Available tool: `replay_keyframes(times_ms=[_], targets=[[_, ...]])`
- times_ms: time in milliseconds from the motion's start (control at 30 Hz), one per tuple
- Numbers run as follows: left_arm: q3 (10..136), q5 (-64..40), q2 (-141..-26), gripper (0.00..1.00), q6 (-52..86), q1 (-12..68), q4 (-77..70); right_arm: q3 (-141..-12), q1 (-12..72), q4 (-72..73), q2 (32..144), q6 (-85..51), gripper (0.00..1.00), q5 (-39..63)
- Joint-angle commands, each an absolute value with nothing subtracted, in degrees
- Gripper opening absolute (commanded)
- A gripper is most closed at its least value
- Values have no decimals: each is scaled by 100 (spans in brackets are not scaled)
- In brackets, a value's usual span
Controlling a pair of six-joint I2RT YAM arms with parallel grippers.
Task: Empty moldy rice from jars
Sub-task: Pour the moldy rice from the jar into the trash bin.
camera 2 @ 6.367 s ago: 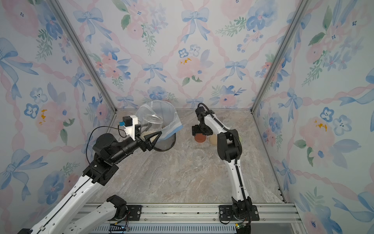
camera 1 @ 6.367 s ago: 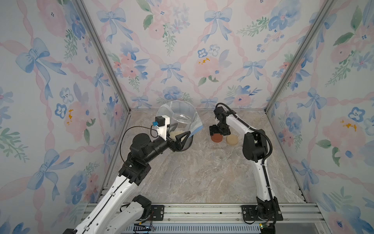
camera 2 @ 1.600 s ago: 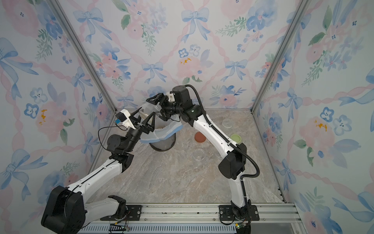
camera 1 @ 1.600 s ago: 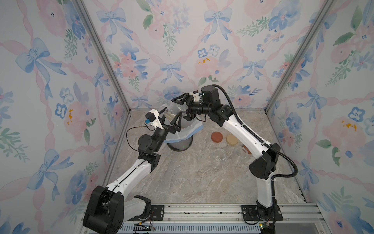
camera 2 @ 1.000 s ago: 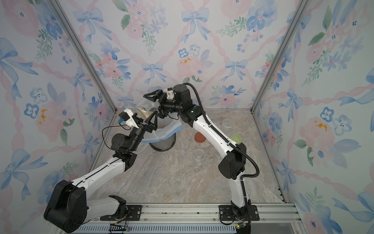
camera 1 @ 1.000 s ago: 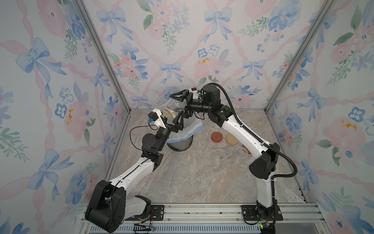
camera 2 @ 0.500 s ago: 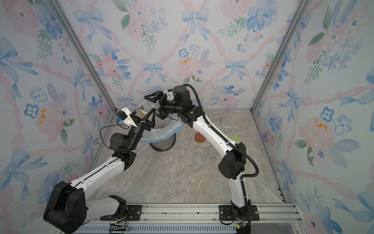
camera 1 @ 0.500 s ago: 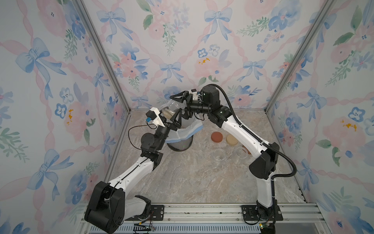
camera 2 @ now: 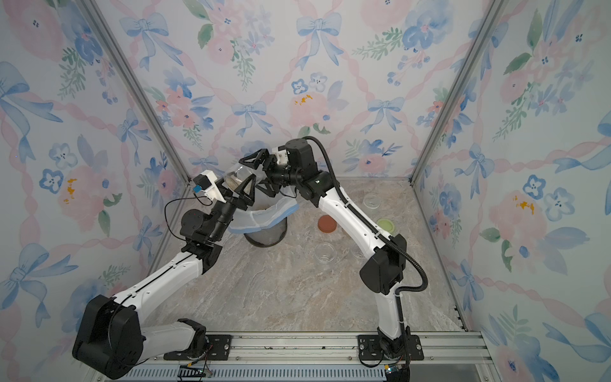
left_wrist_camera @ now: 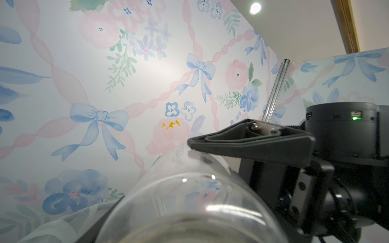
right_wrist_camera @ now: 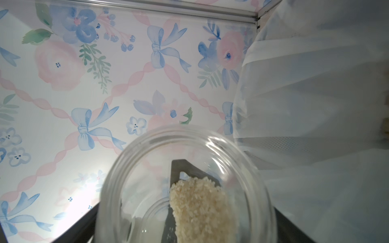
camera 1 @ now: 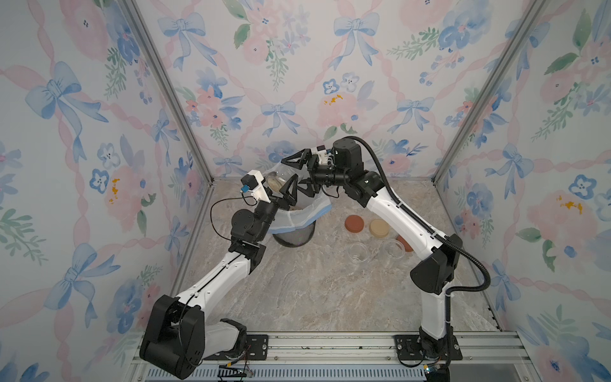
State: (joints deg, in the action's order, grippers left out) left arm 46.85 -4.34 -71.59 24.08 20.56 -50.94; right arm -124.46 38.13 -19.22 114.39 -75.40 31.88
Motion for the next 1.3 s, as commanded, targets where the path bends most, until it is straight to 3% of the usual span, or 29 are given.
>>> replay_keyframes(times_ms=[0,700,1267], targets=[[5408,-439,-6970,0,1963,2005,-4371,-12470,3554,-2997,11046,-6766,97,2858],[8362,0,-7495,0,1512,1843,1500,-12723,2925,-4354,10748,-4893,97,2736],[12858,19,-10283,0,2100,1722,6279,-12892,2953,-4843,10609,-3834,97,2637]])
